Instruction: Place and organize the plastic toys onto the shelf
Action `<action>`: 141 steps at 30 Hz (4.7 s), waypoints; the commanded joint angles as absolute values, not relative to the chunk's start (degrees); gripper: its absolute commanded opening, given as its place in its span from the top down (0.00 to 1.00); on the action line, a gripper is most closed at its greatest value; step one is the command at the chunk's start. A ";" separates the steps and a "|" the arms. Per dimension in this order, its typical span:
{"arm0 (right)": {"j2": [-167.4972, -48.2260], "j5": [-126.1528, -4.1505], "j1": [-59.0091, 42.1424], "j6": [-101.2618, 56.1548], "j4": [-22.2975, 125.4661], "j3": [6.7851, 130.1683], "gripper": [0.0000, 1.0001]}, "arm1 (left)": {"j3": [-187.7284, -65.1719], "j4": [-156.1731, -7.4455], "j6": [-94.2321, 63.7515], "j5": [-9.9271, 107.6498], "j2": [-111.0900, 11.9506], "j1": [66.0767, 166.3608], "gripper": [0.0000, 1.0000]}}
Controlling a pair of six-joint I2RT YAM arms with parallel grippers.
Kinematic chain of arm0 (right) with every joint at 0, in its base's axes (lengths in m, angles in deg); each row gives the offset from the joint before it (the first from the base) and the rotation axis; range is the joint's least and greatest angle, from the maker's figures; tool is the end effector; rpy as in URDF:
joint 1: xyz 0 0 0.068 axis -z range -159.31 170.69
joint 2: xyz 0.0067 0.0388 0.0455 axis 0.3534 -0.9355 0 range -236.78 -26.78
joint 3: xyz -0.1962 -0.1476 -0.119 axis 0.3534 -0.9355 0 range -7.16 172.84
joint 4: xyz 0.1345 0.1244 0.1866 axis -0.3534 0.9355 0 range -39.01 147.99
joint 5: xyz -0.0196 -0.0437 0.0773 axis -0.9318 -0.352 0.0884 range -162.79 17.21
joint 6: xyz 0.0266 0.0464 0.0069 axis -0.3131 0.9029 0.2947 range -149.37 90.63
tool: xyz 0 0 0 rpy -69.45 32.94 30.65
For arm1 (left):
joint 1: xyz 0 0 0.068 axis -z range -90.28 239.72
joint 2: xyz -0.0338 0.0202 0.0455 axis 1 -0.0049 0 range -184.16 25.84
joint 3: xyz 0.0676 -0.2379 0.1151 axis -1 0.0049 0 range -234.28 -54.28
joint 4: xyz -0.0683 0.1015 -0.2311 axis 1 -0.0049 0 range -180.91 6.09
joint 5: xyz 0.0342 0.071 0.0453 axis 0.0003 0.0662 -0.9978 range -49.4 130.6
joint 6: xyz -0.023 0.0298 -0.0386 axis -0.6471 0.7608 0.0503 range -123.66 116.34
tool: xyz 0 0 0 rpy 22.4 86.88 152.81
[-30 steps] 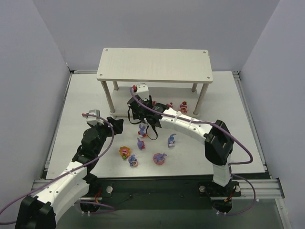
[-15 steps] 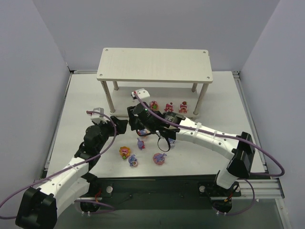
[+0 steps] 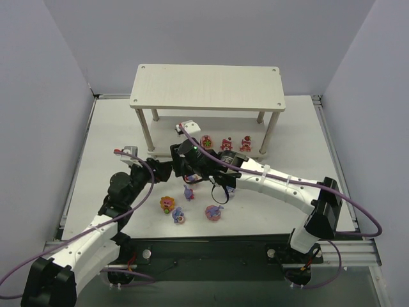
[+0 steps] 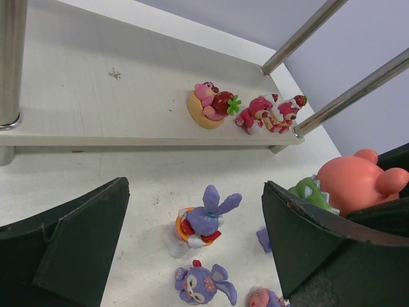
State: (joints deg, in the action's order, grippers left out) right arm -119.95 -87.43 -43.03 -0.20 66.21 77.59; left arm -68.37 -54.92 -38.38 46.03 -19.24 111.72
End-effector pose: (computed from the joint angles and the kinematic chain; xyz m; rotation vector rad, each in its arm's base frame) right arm 0.1785 0.3413 0.3571 -0.4448 2.0100 0.7907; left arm 0.1694 -0.0720 0.2219 -0.1089 1.6676 -0.8355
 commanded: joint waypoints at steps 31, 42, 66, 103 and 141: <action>-132.42 -119.20 -45.67 -27.08 10.92 63.41 1.00 | -73.00 -74.94 -38.99 20.30 -8.18 108.88 0.04; -138.92 -117.88 -40.92 -31.56 0.37 64.56 1.00 | -74.32 -77.93 -40.22 19.95 -6.42 106.51 0.04; -148.77 -119.11 -36.00 -30.95 -2.98 71.94 1.00 | -76.08 -80.31 -40.66 22.58 -7.56 102.99 0.04; -152.29 -122.98 -35.64 -30.42 -6.31 70.37 0.87 | -74.32 -78.64 -40.84 23.11 -8.35 102.29 0.04; -152.11 -124.03 -36.08 -31.57 -5.35 70.71 0.50 | -73.97 -78.46 -40.75 22.58 -8.44 102.11 0.03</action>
